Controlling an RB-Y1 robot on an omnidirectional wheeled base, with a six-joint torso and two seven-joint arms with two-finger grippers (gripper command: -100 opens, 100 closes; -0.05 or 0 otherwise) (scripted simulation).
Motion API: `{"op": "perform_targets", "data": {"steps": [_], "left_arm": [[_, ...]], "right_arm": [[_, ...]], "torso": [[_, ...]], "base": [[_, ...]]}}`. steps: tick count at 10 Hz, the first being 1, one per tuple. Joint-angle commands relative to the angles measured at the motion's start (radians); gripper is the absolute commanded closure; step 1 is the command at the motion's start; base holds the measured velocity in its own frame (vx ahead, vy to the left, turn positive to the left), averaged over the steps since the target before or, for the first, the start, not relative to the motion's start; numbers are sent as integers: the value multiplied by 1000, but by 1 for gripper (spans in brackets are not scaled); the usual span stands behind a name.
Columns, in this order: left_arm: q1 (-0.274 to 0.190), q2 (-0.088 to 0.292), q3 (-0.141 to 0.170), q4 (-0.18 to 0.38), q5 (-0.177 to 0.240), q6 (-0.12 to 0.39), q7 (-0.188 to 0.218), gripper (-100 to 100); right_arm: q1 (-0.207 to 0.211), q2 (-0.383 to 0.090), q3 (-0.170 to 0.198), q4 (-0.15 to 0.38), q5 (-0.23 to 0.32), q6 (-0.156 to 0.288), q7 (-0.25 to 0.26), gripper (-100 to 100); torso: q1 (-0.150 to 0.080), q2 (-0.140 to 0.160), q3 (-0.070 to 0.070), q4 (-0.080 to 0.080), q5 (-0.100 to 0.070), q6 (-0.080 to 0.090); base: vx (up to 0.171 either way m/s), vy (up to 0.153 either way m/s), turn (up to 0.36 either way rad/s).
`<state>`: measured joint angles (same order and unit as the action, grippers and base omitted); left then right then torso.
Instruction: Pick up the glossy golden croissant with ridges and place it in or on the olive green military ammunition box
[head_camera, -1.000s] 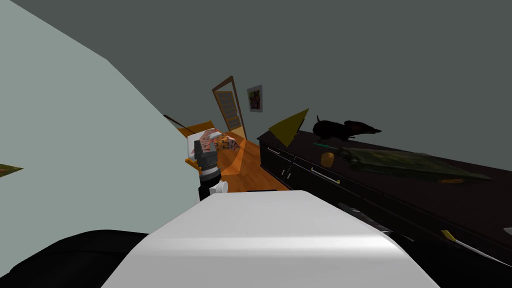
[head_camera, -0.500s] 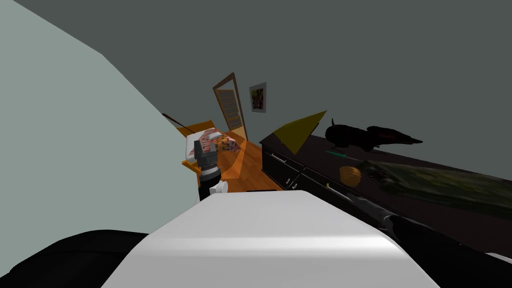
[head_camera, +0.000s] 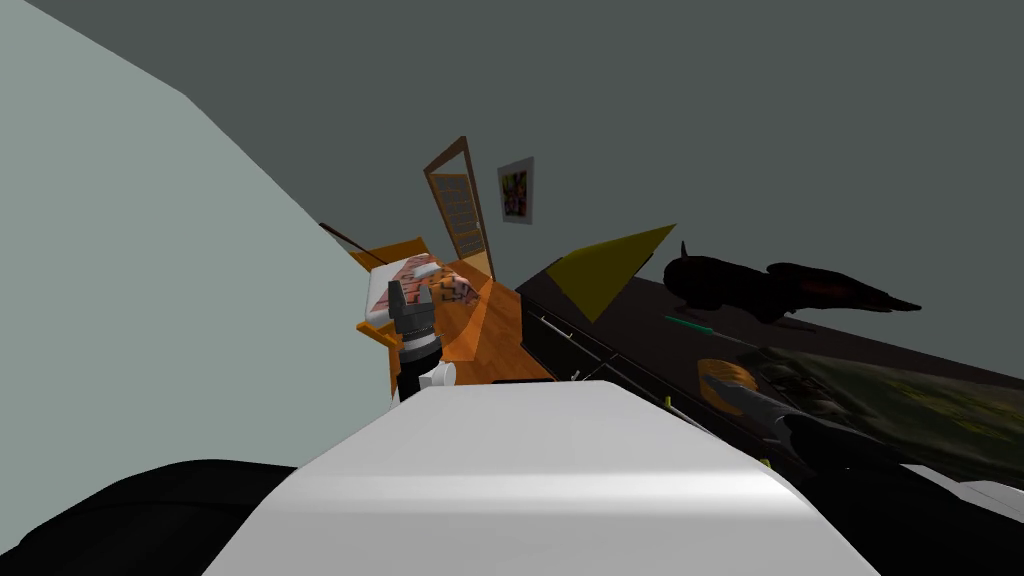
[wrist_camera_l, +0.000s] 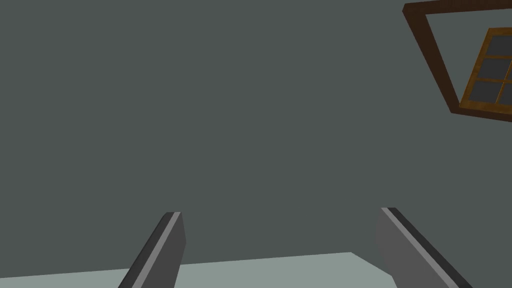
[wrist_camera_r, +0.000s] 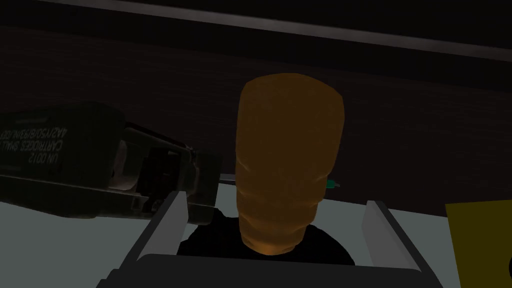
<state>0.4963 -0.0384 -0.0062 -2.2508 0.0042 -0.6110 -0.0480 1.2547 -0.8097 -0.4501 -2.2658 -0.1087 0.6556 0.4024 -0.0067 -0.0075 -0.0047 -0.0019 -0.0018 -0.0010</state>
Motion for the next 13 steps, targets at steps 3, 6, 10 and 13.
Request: {"op": "perform_targets", "data": {"steps": [3, 6, 10, 13], "left_arm": [[0, 0, 0, 0, 0, 0, 0, 0], [0, 0, 0, 0, 0, 0, 0, 0], [0, 0, 0, 0, 0, 0, 0, 0], [0, 0, 0, 0, 0, 0, 0, 0]], "right_arm": [[-30, 4, 9, 53, 3, -15, -3, -100], [-44, 8, 14, 78, 6, -21, -4, -100], [-45, 8, 14, 80, 5, -23, -5, 100], [-25, 4, 7, 45, 2, -12, -2, 100]], "torso": [[5, 5, 3, 1, 1, 0], [6, 8, 5, 2, 2, 0], [6, 6, 4, 1, 2, 1], [6, 6, 4, 2, 2, 1]], "base": [[-4, -6, 86], [-22, 2, 50], [0, 0, 0], [6, -2, -38]]}}
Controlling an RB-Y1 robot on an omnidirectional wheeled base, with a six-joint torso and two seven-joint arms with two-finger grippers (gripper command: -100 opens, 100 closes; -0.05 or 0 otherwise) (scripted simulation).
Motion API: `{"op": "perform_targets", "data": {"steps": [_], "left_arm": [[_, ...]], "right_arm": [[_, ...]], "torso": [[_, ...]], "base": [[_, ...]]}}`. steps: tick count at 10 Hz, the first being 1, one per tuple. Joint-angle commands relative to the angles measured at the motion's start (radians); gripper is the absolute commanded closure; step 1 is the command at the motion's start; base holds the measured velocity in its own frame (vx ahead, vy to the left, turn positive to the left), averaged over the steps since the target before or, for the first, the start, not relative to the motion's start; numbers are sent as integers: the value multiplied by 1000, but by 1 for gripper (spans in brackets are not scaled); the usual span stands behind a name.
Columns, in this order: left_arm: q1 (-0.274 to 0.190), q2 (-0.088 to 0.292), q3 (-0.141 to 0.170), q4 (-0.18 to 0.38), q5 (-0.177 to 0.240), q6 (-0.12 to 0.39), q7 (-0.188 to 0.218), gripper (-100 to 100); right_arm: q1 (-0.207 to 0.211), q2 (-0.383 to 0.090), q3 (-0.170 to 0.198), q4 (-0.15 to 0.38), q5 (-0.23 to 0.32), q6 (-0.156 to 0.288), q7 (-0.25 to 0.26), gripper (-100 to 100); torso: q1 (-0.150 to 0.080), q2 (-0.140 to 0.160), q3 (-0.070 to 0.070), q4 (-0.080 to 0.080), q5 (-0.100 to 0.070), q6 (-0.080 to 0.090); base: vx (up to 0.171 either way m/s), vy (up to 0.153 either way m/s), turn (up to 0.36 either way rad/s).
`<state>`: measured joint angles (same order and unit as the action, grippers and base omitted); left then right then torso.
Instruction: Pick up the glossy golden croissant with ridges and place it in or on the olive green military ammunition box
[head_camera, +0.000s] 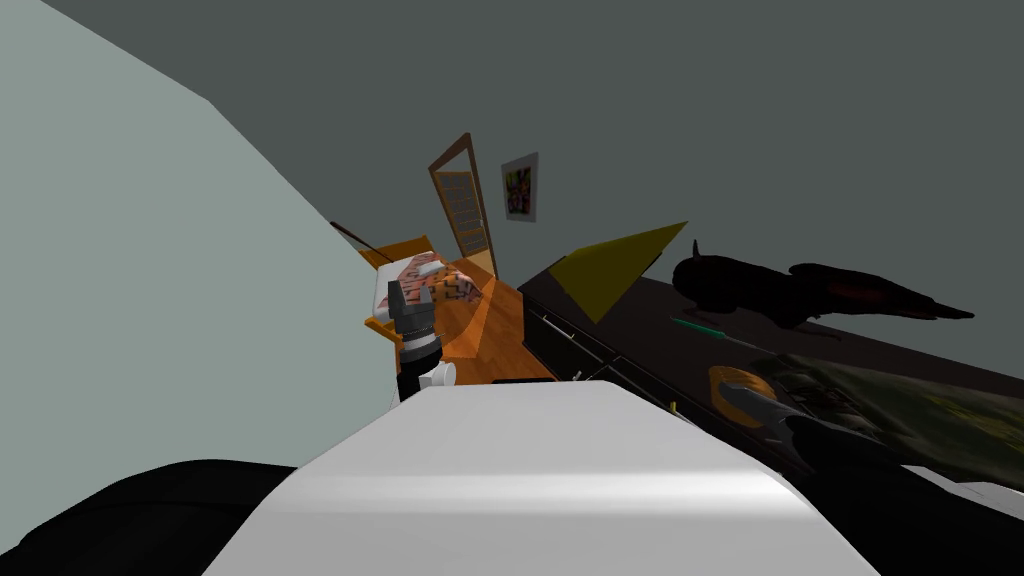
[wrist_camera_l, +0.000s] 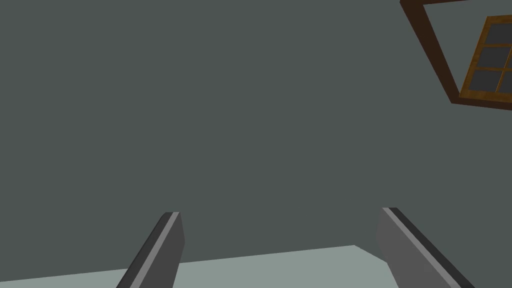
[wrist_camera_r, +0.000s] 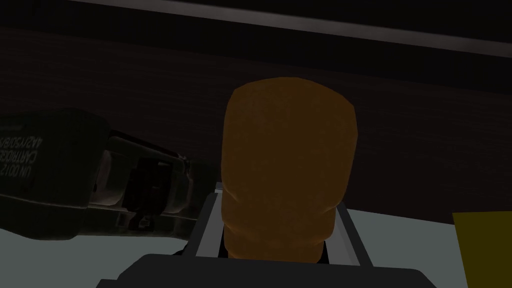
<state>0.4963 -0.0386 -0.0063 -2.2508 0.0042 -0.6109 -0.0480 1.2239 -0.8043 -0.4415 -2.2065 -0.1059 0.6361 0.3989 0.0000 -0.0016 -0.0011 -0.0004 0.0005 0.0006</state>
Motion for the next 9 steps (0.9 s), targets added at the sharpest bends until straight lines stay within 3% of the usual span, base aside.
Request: {"op": "perform_targets", "data": {"steps": [1, 2, 3, 4, 5, 9], "left_arm": [[0, 0, 0, 0, 0, 0, 0, 0], [0, 0, 0, 0, 0, 0, 0, 0], [0, 0, 0, 0, 0, 0, 0, 0], [0, 0, 0, 0, 0, 0, 0, 0], [0, 0, 0, 0, 0, 0, 0, 0], [0, 0, 0, 0, 0, 0, 0, 0]], "right_arm": [[16, -3, -4, -33, -1, 12, 2, 100], [26, -5, -7, -50, -2, 17, 3, 100], [17, -3, -3, -36, -1, 13, 3, 100], [18, -3, -3, -38, -1, 14, 3, 0], [12, -13, -51, -54, 14, 5, 6, 100], [24, -53, -179, -100, 60, -25, 31, 100]], "torso": [[0, 0, 0, 0, 0, 0], [1, 0, 0, 0, 0, 0], [1, -1, 0, 0, 0, 0], [1, 0, 0, 0, 1, -1], [1, 0, 0, 0, 1, -1], [5, 7, 4, 1, 4, -2]], "base": [[29, -4, -165], [25, 4, -96], [9, 4, -15], [0, 0, 0], [-44, 0, -32], [-106, 16, -2]]}}
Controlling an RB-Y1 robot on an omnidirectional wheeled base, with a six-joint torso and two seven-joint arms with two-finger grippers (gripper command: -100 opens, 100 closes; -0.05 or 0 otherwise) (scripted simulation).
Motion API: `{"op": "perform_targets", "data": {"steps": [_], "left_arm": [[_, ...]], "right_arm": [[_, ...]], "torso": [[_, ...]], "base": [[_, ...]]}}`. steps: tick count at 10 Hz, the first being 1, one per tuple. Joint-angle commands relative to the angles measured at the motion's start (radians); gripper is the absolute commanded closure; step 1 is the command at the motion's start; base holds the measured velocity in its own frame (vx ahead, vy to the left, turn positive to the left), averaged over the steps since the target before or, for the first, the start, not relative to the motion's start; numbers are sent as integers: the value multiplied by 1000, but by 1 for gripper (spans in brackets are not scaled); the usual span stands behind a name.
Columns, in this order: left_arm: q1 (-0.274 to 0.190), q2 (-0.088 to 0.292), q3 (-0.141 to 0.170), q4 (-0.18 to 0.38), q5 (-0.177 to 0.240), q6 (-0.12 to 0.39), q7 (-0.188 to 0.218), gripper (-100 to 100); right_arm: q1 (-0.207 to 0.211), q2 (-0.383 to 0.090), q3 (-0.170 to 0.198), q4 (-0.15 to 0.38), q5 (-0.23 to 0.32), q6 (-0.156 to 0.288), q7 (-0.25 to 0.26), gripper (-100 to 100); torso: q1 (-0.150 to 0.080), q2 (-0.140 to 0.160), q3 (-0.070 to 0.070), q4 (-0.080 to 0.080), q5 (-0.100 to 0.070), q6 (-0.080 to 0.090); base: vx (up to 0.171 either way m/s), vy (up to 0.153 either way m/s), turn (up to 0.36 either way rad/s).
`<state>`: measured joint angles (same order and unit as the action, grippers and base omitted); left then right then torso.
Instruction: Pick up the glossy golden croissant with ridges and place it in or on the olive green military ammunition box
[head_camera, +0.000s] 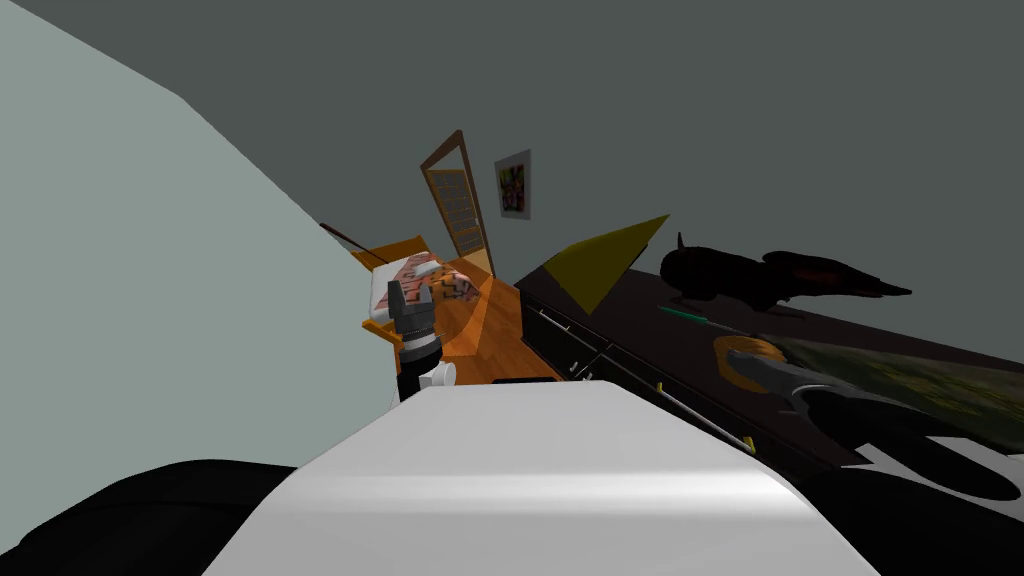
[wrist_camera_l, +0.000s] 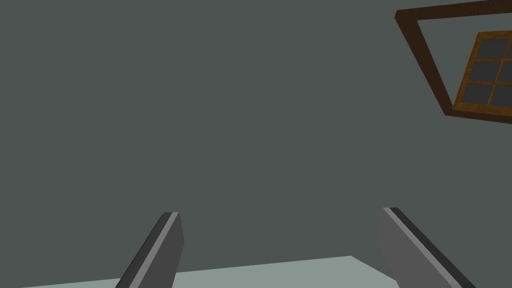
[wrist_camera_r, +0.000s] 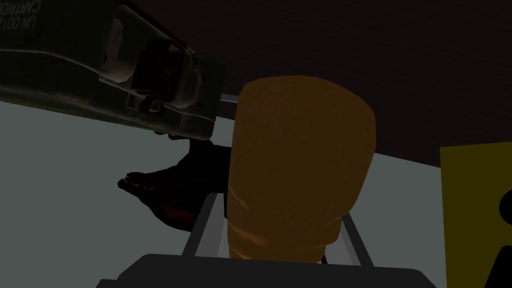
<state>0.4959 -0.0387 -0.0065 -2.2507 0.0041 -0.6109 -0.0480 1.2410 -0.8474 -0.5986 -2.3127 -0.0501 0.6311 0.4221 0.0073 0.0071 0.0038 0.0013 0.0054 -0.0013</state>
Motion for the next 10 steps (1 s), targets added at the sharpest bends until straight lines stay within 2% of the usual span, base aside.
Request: {"op": "perform_targets", "data": {"steps": [1, 3, 4, 6, 10], "left_arm": [[0, 0, 0, 0, 0, 0, 0, 0], [0, 0, 0, 0, 0, 0, 0, 0], [0, 0, 0, 0, 0, 0, 0, 0], [0, 0, 0, 0, 0, 0, 0, 0], [0, 0, 0, 0, 0, 0, 0, 0]], "right_arm": [[18, -23, -50, -4, 14, -27, 16, 100], [45, -50, -106, -21, 29, -41, 34, 100], [45, -50, -108, -21, 29, -41, 34, 100], [78, -77, -157, -33, 40, -54, 52, 100], [148, -128, -242, -46, 54, -73, 89, 100]], "torso": [[0, 0, 0, 0, 0, 0], [0, 2, 1, 0, 1, 0], [0, 3, 1, 0, 1, -1], [0, 0, 0, 0, 2, -1], [2, 5, 3, 1, 4, -1]], "base": [[-136, 30, 6], [-155, 23, 11], [-116, 17, 13], [-120, 15, 18], [-180, 7, 29]]}}
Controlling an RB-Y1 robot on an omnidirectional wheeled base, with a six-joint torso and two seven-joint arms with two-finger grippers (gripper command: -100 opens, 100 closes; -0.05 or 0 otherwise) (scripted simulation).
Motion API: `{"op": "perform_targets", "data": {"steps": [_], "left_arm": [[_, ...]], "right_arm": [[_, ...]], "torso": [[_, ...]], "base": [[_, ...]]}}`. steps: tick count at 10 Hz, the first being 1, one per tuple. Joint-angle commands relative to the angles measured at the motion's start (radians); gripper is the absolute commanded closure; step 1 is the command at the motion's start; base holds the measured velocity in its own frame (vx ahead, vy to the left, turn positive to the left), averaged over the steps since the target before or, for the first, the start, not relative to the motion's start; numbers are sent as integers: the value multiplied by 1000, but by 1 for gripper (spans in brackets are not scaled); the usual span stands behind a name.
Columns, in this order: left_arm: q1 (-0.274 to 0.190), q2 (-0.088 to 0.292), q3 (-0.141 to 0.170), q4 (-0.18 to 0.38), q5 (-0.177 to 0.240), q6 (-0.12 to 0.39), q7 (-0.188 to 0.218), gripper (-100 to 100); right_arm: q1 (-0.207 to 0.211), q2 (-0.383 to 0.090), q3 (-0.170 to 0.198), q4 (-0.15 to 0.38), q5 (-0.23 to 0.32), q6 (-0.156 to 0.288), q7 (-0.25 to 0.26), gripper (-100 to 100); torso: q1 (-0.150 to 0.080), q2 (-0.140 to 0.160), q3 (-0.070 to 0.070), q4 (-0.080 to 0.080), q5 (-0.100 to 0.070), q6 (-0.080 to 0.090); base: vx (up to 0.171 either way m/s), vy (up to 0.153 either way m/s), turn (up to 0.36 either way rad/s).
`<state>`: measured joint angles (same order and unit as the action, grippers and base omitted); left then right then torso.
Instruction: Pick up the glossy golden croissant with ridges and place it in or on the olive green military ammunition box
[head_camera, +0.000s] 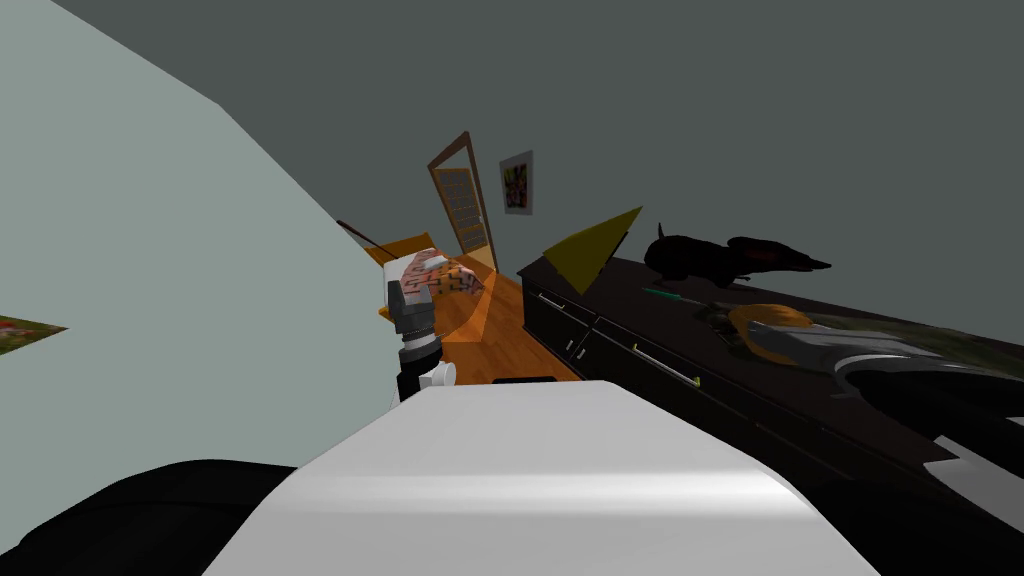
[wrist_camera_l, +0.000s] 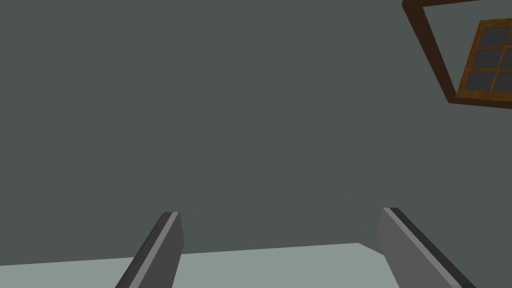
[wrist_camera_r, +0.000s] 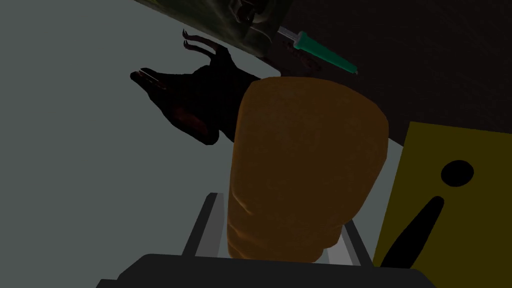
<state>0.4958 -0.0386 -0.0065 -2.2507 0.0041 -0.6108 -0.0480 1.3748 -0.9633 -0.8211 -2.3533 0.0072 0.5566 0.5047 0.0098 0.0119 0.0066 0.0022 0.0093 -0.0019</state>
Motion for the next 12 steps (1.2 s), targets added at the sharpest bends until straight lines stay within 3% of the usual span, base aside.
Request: {"op": "perform_targets", "data": {"steps": [1, 7, 8, 12], "left_arm": [[0, 0, 0, 0, 0, 0, 0, 0], [0, 0, 0, 0, 0, 0, 0, 0], [0, 0, 0, 0, 0, 0, 0, 0], [0, 0, 0, 0, 0, 0, 0, 0]], "right_arm": [[30, -25, -39, -7, -2, -3, 15, 100], [108, -94, -145, 6, -37, -5, 35, 100], [129, -119, -176, 20, -74, 5, 26, 100], [172, -182, -232, 65, -190, 44, -28, 100]], "torso": [[0, 0, 0, 0, 0, 0], [-4, -5, -3, -1, 0, 0], [-5, -6, -3, -1, 0, -1], [-11, -9, -5, -1, -2, 0]], "base": [[-158, 14, 22], [-124, -36, 46], [-112, -124, 118], [-68, -139, 106]]}}
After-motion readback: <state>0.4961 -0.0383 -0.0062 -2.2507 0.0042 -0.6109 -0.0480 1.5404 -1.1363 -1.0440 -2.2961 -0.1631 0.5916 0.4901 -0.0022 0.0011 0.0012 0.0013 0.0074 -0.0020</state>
